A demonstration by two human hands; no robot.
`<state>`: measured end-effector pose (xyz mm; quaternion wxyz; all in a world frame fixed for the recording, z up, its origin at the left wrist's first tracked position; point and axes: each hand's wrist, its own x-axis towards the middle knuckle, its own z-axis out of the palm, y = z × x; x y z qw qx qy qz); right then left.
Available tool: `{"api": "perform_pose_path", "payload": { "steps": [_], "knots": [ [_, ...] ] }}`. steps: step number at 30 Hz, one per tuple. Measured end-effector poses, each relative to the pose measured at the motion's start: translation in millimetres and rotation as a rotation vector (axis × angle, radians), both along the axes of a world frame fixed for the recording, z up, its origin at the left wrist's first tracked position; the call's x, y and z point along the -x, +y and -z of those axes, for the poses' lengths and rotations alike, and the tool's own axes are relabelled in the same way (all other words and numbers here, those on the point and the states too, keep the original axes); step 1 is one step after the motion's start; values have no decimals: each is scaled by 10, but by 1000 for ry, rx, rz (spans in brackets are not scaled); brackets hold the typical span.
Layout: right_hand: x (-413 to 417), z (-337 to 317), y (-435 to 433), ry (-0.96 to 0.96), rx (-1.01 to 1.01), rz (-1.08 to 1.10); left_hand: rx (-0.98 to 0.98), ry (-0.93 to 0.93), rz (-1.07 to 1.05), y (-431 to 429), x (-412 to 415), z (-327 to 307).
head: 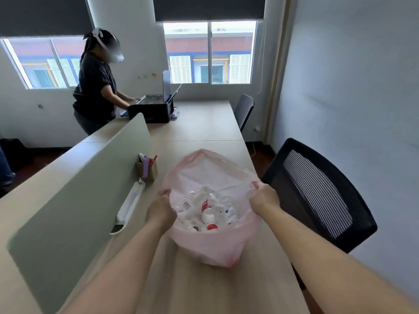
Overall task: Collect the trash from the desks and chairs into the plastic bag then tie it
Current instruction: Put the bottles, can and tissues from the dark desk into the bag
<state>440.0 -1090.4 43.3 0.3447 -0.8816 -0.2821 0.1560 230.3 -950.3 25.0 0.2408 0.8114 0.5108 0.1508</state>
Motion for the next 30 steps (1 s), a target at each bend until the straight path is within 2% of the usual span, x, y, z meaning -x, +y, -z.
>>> {"api": "perform_pose_path", "payload": {
  "steps": [4, 7, 11, 16, 19, 25, 30],
  "knots": [
    [-60, -454, -208, 9, -181, 34, -119, -123, 32, -84, -135, -548],
    [-146, -898, -578, -64, -273, 54, -206, -158, 95, -337, -261, -960],
    [-261, -1512, -1474, -158, -362, 180, -309, -258, 219, -869, -566, -1561],
    [-425, -1990, -2913, -289, -410, 474, -350, -394, 472, -1846, -1302, -2059],
    [-416, -2113, -3693, -348, -412, 642, -334, -400, 657, -2469, -1707, -2175],
    [2, -2147, -5407, -434, -376, 1080, -290, -400, 1076, -4016, -2415, -2103],
    [580, -2068, -6608, -496, -341, 1409, -245, -430, 1387, -5437, -2593, -2034]
  ]
}}
